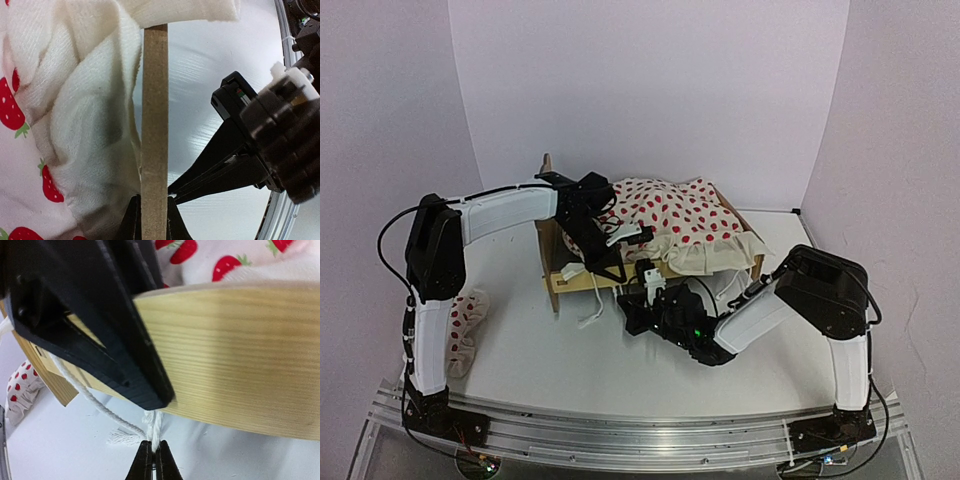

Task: Set up the pet bed

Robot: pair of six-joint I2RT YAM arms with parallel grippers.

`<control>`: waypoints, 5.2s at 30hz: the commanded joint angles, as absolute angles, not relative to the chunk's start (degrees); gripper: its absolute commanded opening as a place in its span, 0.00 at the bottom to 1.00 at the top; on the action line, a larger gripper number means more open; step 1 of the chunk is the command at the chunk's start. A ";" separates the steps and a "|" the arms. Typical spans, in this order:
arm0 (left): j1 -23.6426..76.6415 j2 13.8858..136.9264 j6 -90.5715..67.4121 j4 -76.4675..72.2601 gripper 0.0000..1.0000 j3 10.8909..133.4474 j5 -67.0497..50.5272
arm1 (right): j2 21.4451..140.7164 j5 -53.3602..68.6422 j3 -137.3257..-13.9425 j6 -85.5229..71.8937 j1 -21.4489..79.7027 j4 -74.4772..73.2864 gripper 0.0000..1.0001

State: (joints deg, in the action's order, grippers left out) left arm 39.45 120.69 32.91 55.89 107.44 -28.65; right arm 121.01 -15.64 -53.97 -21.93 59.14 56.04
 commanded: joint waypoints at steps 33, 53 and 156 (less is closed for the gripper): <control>33.33 110.82 43.77 55.93 0.65 104.14 -40.86 | 119.91 -8.69 -54.43 -27.10 60.15 31.48 0.00; 33.58 99.19 48.48 45.18 0.64 85.69 -20.97 | 111.54 -2.42 -57.83 -17.56 63.51 24.81 0.00; 32.63 81.01 38.14 10.33 0.00 45.99 -13.65 | 126.72 14.19 -76.90 7.79 60.89 22.07 0.39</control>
State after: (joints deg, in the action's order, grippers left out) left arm 33.38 81.60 36.67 8.80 42.78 -14.79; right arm 122.19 9.69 -71.03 -5.88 60.11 23.83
